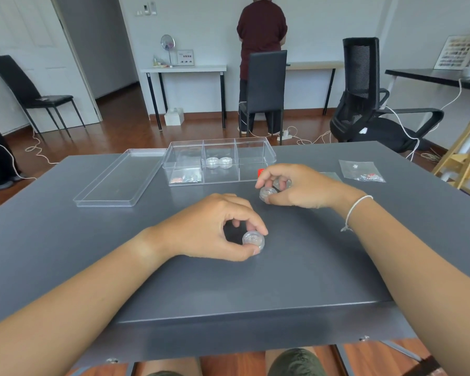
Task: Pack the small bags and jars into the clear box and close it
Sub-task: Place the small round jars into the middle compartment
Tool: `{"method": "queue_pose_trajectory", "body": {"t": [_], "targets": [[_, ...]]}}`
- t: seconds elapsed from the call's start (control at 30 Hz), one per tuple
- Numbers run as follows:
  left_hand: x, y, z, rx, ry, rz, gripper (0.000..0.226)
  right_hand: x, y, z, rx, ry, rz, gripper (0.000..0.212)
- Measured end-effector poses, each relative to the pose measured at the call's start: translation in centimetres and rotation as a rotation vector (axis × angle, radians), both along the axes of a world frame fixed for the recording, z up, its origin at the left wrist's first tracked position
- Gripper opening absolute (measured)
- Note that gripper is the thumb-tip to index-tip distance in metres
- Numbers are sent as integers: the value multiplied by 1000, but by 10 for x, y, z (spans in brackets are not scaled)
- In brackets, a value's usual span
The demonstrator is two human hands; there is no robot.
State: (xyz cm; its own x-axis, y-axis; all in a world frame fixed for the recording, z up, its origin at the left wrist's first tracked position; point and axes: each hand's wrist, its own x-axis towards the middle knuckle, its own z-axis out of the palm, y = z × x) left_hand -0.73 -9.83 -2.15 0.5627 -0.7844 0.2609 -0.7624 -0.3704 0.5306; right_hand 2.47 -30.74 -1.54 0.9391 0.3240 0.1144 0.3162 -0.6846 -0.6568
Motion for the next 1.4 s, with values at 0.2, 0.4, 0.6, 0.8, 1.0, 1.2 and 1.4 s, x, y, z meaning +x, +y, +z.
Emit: {"method": "queue_pose_trajectory", "body": {"t": [0.2,0.4,0.6,0.8,1.0,1.2,1.4], "targets": [[10,6,4,-91,-47,93,23,0,6,1,127,-71,-1,14],[30,16,11,-231,-104,243,21,5,9,8,206,-184,-5,21],[66,24,31,-362,-168,400,19,23,15,18,212,-271,-22,25],[110,20,46,-225,-2,488,14,51,26,20,227,-306,-90,14],[137,14,52,136,85,428,15,64,34,10,294,-352,-119,14],[148,12,58,306,140,409,17,63,31,9,330,-372,-155,17],[152,0,68,481,156,427,18,61,32,9,327,-382,-141,17]]}}
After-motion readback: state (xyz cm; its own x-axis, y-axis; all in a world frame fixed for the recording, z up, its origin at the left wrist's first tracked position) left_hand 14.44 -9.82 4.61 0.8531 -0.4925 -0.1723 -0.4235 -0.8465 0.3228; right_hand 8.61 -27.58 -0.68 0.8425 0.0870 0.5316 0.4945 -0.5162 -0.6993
